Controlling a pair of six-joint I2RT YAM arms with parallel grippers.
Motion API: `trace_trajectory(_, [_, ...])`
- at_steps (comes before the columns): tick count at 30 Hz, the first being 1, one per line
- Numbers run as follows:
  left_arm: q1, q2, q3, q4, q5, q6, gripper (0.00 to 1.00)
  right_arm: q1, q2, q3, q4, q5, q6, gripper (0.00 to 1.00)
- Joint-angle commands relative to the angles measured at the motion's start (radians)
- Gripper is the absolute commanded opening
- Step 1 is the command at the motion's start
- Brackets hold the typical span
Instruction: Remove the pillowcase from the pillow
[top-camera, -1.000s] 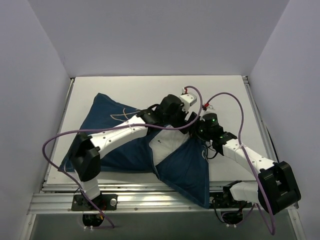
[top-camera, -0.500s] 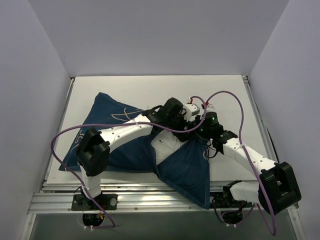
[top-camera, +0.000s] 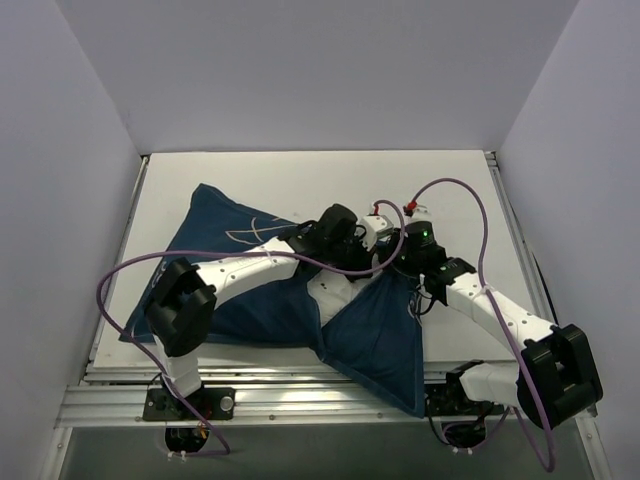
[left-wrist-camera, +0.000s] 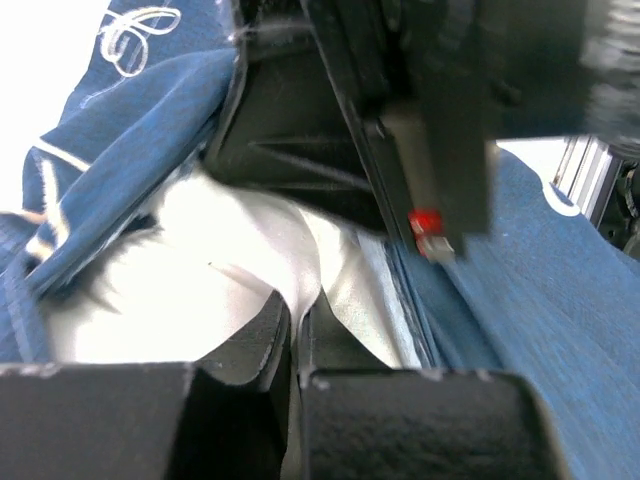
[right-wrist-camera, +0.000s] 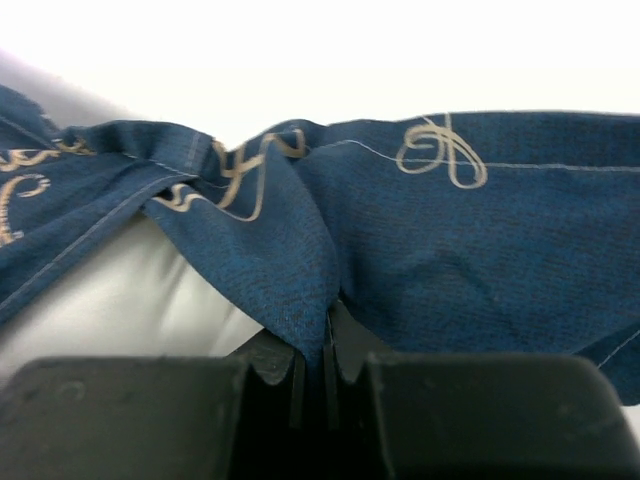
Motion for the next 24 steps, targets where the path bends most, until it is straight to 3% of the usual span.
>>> trace_trajectory(1, [-0.006, -0.135, -0.097, -0.021, -0.016, -0.039, 0.02, -0.022, 0.003, 0.03, -0.052, 0.187, -0.007, 0.0])
trace_trajectory(7, [-0.009, -0.37, -0.268, 0.018, -0.112, -0.104, 0.02, -0.159, 0.02, 0.022, -0.122, 0.218, 0.018, 0.0])
trace_trajectory(14, [-0.015, -0.638, -0.547, 0.087, -0.207, -0.227, 0.02, -0.202, 0.072, 0.053, -0.155, 0.239, 0.033, 0.0])
trace_trajectory(24, [0.006, -0.898, -0.701, 0.046, -0.398, -0.355, 0.02, -0.257, 0.116, 0.064, -0.173, 0.281, 0.059, 0.0])
